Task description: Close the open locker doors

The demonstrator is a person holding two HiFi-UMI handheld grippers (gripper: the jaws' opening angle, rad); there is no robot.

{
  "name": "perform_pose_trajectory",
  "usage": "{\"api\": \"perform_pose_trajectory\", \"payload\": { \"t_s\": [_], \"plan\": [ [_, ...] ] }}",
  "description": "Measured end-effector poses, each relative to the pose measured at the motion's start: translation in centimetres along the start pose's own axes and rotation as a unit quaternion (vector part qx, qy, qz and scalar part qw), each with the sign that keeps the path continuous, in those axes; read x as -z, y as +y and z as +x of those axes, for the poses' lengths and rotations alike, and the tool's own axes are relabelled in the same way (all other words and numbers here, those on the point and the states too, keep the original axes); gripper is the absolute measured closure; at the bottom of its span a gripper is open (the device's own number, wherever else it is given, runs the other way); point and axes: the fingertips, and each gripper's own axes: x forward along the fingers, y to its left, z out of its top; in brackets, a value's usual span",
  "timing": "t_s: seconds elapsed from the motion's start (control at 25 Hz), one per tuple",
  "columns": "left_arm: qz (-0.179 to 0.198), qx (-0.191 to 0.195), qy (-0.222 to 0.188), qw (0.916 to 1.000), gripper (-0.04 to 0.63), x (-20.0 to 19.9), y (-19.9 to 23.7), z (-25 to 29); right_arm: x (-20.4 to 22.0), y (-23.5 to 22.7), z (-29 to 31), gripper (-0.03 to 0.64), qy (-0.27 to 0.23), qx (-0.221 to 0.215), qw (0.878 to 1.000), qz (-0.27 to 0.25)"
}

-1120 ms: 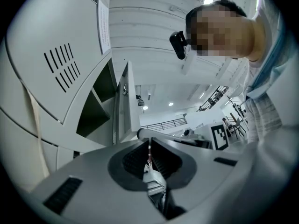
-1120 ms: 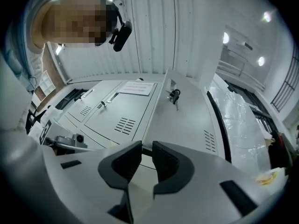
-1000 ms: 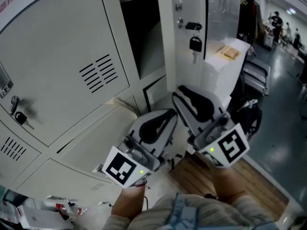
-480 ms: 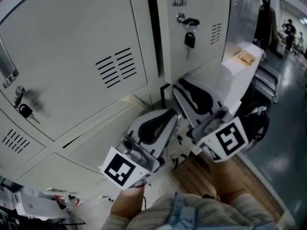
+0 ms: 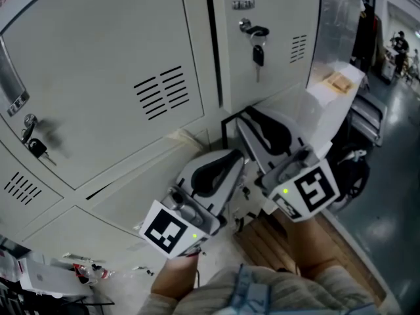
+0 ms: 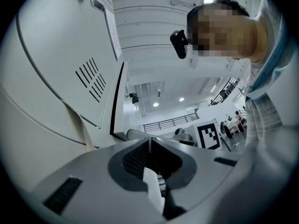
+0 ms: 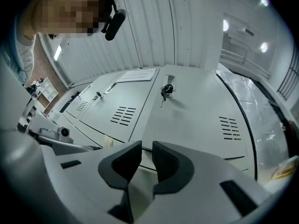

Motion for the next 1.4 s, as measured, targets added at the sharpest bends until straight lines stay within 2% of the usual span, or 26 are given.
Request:
{"api": "perform_pose_trajectory", "payload": {
  "t_s": [0.36, 0.72, 0.92, 1.4],
  "plan": [
    [-0.001, -0.004, -0.002, 1.0000, 0.592, 0.4, -0.6, 0.4, 0.4, -0.1, -2.4, 0.546, 0.007, -0.003, 1.000, 0.020],
    [-0.005, 0.005, 0.000, 1.0000, 0.592, 1.8, -3.0, 0.7, 1.7, 0.8, -6.5, 0.546, 0.025, -0.005, 0.999, 0.028],
    [-0.013, 0.009, 0.010, 0.9998, 0.592, 3.0, -4.5, 0.6, 2.5, 2.2, -8.6, 0.546, 0.034, -0.010, 0.997, 0.062],
    [-0.045, 0.028, 0.049, 0.9974, 0.592, 8.1, -8.6, -0.3, 6.7, 3.9, -14.2, 0.546, 0.083, 0.000, 0.993, 0.086]
  ]
}}
